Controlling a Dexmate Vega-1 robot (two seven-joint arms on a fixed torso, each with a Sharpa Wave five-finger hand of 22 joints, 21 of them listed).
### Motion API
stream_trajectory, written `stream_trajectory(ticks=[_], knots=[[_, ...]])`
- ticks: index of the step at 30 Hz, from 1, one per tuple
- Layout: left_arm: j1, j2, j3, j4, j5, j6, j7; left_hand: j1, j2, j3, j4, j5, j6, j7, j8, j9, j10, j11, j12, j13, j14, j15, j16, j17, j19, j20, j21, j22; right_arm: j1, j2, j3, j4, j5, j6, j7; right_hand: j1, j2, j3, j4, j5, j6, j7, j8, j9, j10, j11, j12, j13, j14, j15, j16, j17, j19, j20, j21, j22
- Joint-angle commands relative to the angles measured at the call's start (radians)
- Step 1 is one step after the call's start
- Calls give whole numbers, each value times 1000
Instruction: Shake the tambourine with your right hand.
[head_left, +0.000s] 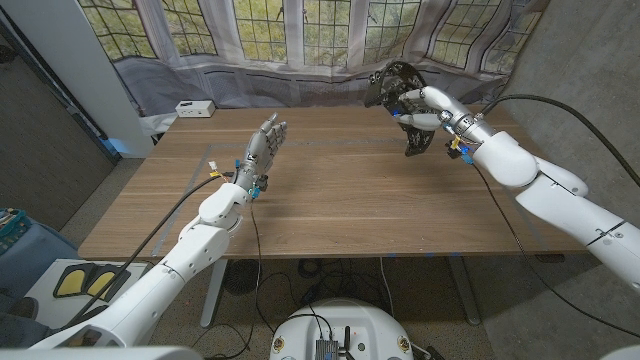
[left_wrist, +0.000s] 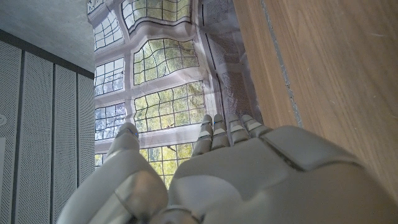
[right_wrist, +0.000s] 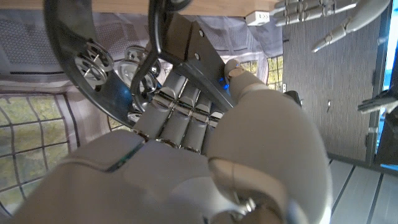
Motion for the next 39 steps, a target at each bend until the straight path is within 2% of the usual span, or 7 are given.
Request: stream_trajectory(ticks=[1, 4, 8, 27, 39], knots=[[9, -2, 0, -2, -4, -6, 2, 2, 8, 7, -1, -1, 2, -3, -2, 3, 6, -5, 2, 3, 8, 1, 0, 6, -7, -1, 2, 5, 10, -48, -33, -53, -108, -124, 28, 32, 38, 37, 39, 5, 86, -75, 3, 2, 4, -1, 0, 3, 1, -47, -6, 3, -2, -2, 10, 2], [10, -3, 0, -2, -3, -7, 2, 2, 8, 7, -1, -1, 3, -3, -2, 3, 5, -3, 1, 3, 7, 0, 0, 6, -7, -1, 2, 5, 8, -50, -33, -56, -104, -131, 27, 32, 39, 37, 38, 6, 84, -75, 2, 2, 8, 7, 1, 3, 2, -49, -6, 3, -3, -1, 11, 1], [10, 0, 0, -6, -2, -5, 2, 2, 8, 7, -1, -1, 3, -3, -1, 3, 6, -3, 1, 3, 8, -1, 0, 6, -7, -1, 2, 5, 5, -55, -32, -61, -101, -138, 25, 31, 39, 37, 38, 6, 84, -74, 2, 2, 7, 0, 0, 3, 2, -47, -7, 4, -4, -1, 13, 1], [11, 1, 0, -6, 0, -6, 3, 3, 8, 8, -2, -1, 4, -3, -2, 3, 6, -2, 2, 3, 7, -1, -1, 5, -7, -4, 2, 5, 45, -88, -56, -72, -110, -236, 75, 31, 39, 36, 36, 6, 84, -74, 1, 1, 5, 2, -3, 3, 3, -46, -10, 6, -7, 0, 18, 1], [11, 0, 1, -9, 1, -4, 5, 4, 8, 8, -2, -1, 3, -2, -2, 3, 6, -2, 1, 3, 7, -1, -1, 5, -8, -5, 2, 5, 73, -88, -74, -16, -79, -298, 90, 32, 41, 37, 34, 6, 86, -74, 1, 1, 7, 6, -3, 3, 4, -47, -12, 8, -10, 0, 22, 1]])
